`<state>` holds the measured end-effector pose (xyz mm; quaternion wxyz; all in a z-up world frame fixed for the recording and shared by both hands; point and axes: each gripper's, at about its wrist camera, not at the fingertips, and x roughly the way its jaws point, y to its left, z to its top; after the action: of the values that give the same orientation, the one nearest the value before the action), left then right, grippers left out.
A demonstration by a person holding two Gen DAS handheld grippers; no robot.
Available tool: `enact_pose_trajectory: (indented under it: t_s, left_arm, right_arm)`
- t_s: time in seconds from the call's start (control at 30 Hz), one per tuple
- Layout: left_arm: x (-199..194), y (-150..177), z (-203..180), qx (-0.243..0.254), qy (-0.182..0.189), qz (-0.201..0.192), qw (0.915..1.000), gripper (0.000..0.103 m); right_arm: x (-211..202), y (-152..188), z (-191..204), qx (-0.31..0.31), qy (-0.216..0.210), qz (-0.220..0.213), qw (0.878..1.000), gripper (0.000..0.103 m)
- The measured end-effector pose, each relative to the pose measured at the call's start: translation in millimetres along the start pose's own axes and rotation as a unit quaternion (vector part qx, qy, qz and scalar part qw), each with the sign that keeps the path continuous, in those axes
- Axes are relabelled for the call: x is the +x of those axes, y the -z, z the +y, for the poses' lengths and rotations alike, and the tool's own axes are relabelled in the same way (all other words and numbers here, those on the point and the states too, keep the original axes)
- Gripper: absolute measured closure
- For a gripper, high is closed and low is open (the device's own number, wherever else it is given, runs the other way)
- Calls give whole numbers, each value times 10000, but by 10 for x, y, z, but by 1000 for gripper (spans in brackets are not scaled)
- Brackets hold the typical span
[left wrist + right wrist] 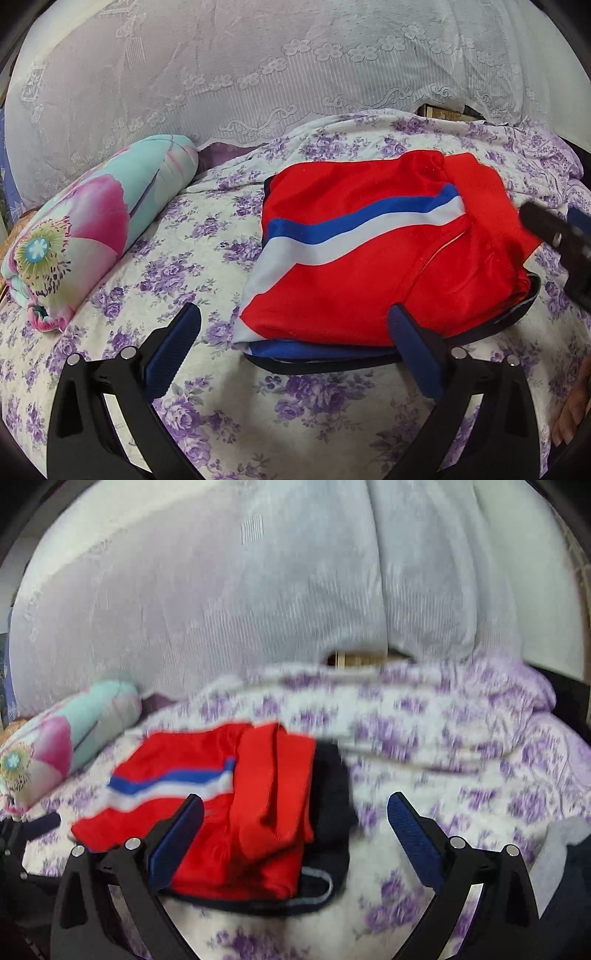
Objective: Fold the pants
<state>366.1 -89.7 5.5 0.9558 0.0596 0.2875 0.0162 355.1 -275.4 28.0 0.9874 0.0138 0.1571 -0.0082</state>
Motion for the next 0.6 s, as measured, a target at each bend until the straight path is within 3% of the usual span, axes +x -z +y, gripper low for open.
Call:
enact_pose_trajectory:
  t_s: [0.07,0.17,0.2,0.27,0.4,0.5,0.6]
  left_arm:
    - [14,-15,3,-26,6,-22,10000,5]
    - [44,-40,-12,-17,4,-41,10000,5]
    - [57,-51,-21,-9,-2,-52,10000,5]
    - [84,-68,-36,20,3,-40,10000,5]
    - [129,-94,-26,-5,54,11,10000,5]
    - [128,-92,-25,-2,37,5,10000,5]
    - [123,-93,-34,15,3,-5,10000,5]
  right_arm:
    - [57,-25,-7,-32,139,-7,9999,3]
    - [268,-23,-91,129,200,395,9989,3]
    - [428,8,-135,205,223,784,9965,3]
    - [602,59,-197,438,-128,1241,9912,3]
    - [545,57,-266,638,-206,1136,9913,3]
    - [322,1,-220,493,78,527,9974,3]
    - [269,-18,-170,328,140,324,9988,3]
